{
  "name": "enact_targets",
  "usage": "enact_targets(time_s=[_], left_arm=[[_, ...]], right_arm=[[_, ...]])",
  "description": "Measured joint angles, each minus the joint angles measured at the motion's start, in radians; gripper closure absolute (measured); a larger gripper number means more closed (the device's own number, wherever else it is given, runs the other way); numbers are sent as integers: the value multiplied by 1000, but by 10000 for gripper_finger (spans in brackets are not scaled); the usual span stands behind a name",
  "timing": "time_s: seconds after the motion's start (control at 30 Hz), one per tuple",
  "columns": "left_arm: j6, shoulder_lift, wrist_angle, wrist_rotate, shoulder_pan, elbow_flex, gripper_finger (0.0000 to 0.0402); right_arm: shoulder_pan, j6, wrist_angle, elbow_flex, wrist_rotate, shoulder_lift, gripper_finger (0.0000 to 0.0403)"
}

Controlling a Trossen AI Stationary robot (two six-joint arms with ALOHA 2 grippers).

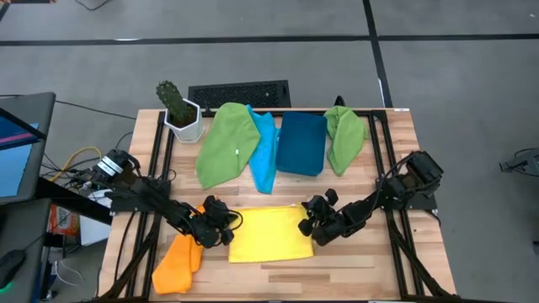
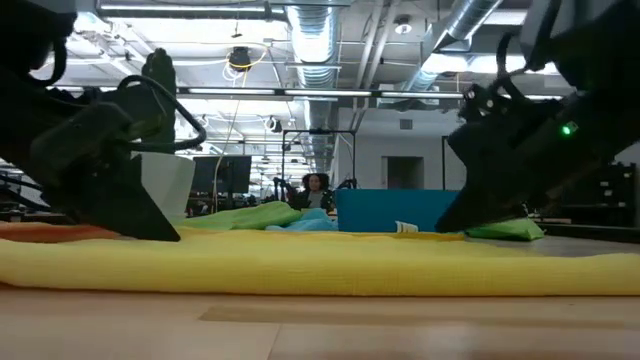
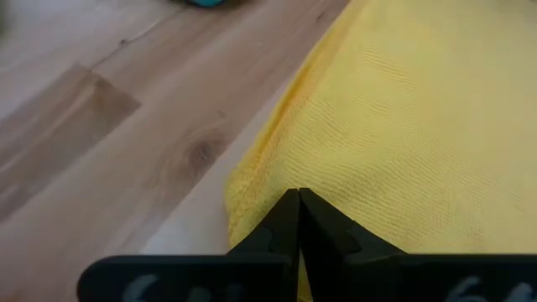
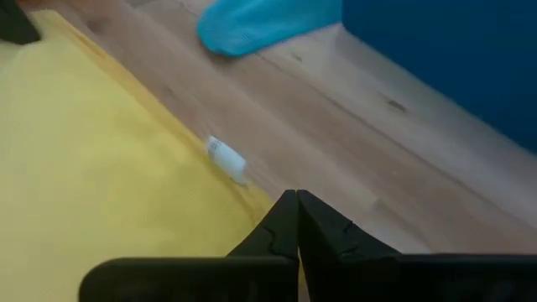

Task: Fold microfiber towels
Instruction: Fold the yellow towel

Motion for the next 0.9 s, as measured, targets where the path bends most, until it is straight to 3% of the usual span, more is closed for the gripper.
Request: enact_targets(time_s=[0.47, 0.63, 0.77, 0.9], left_arm=[[273, -32, 64, 129, 187, -4, 401], [347, -165, 36, 135, 214, -7, 401], [392, -297, -13, 128, 214, -6, 401], [358, -393, -76, 222, 204, -6, 401]], right_arm=[[-10, 68, 11, -73, 16, -25, 376], [27, 33, 25, -71, 111, -137, 378], [88, -72, 132, -70, 162, -202, 380], [161, -109, 292, -70, 154, -186, 379]])
